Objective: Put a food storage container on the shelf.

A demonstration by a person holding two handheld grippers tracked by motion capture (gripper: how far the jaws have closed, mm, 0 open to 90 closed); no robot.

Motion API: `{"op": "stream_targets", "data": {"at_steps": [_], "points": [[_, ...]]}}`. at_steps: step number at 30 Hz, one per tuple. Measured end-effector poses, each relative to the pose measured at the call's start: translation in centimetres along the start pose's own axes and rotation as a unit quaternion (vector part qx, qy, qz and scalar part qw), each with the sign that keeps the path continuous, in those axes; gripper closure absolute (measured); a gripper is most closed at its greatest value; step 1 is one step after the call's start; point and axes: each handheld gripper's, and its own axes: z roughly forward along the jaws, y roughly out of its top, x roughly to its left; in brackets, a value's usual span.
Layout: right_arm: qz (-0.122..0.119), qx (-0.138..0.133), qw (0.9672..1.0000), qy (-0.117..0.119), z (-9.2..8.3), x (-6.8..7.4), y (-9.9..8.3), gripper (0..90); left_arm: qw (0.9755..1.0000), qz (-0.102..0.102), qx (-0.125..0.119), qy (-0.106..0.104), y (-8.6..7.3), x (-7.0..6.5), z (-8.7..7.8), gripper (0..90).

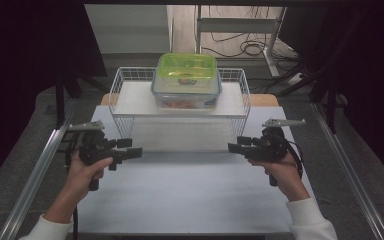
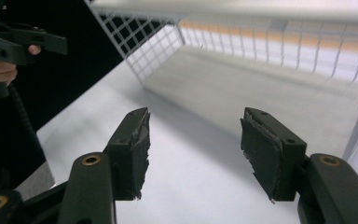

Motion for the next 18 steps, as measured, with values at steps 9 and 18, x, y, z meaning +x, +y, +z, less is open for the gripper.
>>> {"op": "stream_targets", "data": {"at_steps": [9, 18], "points": [[-0.002, 0.039, 0.9991, -0.014, 1.7, -0.3, -4.8, 40.6, 0.9984, -0.011, 0.055, 0.005, -5.2, 1.4, 2.2, 24.7], [-0.001, 0.060, 0.9981, -0.012, 3.3, -0.5, -7.1, 39.9, 0.9978, -0.010, 0.065, 0.005, -5.9, 1.4, 3.1, 24.8]]}}
